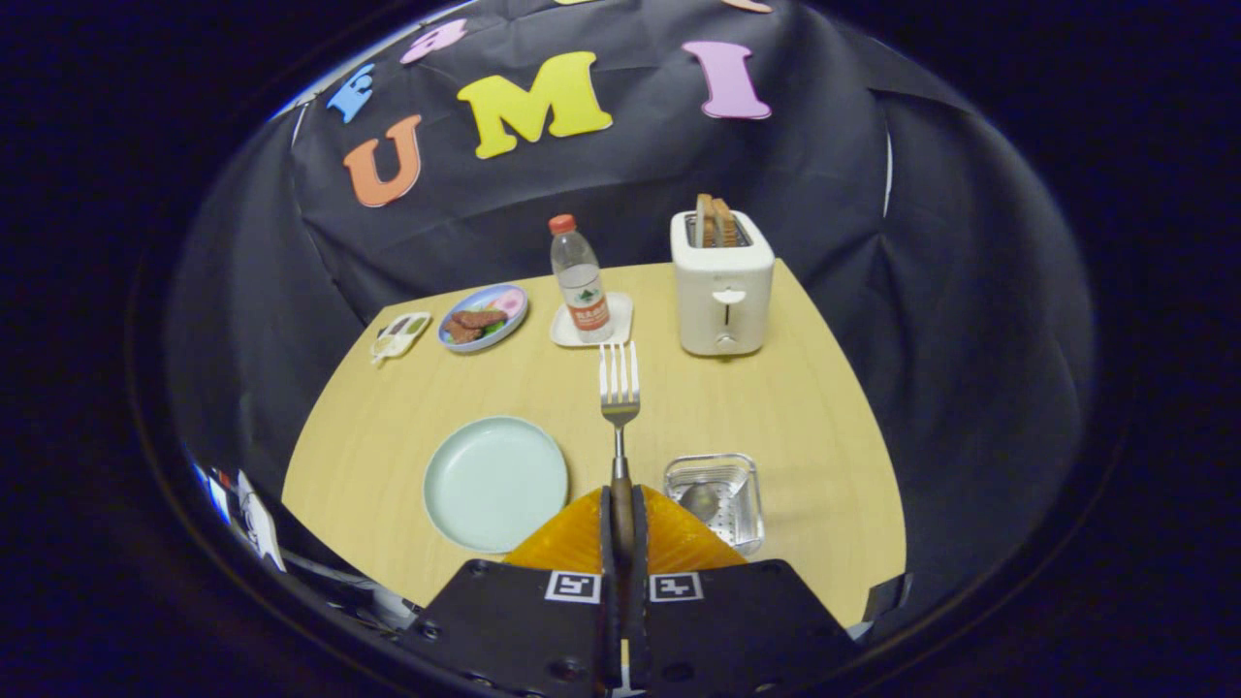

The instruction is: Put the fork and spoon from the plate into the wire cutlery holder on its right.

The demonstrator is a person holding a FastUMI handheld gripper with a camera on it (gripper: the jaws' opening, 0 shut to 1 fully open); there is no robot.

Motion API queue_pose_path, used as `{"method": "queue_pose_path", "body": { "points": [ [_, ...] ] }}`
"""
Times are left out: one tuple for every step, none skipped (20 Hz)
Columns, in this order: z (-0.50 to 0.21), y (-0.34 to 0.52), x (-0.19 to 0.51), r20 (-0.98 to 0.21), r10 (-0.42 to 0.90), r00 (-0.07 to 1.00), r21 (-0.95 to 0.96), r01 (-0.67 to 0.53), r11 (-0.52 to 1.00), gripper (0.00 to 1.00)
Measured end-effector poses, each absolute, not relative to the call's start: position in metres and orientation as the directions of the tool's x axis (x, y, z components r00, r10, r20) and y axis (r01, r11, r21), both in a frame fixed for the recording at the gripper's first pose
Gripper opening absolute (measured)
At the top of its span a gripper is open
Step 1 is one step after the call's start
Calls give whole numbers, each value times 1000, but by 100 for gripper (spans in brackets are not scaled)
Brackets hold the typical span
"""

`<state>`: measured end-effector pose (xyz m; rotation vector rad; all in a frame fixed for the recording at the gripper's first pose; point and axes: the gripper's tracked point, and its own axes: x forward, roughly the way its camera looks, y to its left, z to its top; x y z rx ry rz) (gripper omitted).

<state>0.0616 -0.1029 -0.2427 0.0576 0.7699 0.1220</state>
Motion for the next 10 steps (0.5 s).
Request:
{"method": "queue_pose_path", "body": {
  "points": [
    [-243,-114,61,-695,111,710,87,-71,994,4],
    [-244,-126,61,-700,88,709,76,-48,996,4],
    [-244,-137,59,-701,63,710,59,-31,998,4],
    [-245,-147,56,-707,42,706,37,-22,999,4],
    [-249,-151,52,-718,35,695,25,-24,999,4],
    [-253,-156,46,-736,27,676,13,-25,1000,4],
    [-258,-162,40,-761,15,649,7,-16,1000,4],
    [-263,-166,33,-787,4,617,-1,-7,1000,4],
    [-266,-168,27,-807,-4,591,-9,-5,1000,4],
    [-267,-170,25,-817,-11,577,-20,-9,1000,4]
  ]
}}
